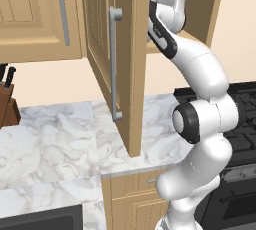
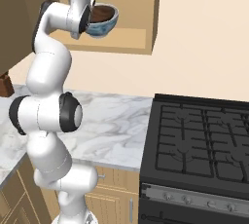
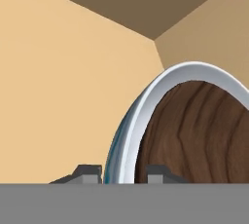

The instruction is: Pick up the bowls on the counter and stack them on top of one another in the open cabinet. Place the smaller bowl on top of the larger bowl.

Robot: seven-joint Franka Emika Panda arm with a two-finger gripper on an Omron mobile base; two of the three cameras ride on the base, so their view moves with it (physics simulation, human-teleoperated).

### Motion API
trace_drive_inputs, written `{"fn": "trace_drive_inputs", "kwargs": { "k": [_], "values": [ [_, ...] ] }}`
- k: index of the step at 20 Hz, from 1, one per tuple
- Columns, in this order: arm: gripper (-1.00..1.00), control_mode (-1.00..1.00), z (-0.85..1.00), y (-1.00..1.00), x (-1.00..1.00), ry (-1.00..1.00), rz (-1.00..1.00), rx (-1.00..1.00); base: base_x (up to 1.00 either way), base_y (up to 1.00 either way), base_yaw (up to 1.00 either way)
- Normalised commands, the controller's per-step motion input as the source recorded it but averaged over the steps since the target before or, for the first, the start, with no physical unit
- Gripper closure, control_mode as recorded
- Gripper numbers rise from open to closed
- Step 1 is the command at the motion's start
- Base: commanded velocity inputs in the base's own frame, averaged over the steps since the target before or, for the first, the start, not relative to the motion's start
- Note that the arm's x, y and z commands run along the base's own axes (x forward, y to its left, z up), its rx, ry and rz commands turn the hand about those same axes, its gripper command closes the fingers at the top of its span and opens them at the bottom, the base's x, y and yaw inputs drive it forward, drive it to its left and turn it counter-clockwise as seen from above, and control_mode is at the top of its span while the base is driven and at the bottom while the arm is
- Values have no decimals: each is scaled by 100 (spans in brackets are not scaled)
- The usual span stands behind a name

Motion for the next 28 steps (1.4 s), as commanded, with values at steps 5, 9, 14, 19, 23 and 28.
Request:
{"fn": "trace_drive_inputs", "kwargs": {
  "k": [5, 9, 14, 19, 23, 28],
  "values": [
    [-100, -100, -1, 5, 0, -3, 0, -1, 0, 0, 0],
    [-100, -100, 0, 3, 0, -5, 0, 0, 0, 0, 0],
    [-100, -100, 0, 2, 1, -6, -1, 0, 0, 0, 0],
    [-100, -100, 4, 0, -1, -8, -1, 0, 0, 0, 0],
    [-100, -100, 19, 0, -8, -3, 0, 0, 0, 0, 0],
    [-100, -100, 26, 0, -19, 0, -1, 0, 0, 0, 0]
  ]
}}
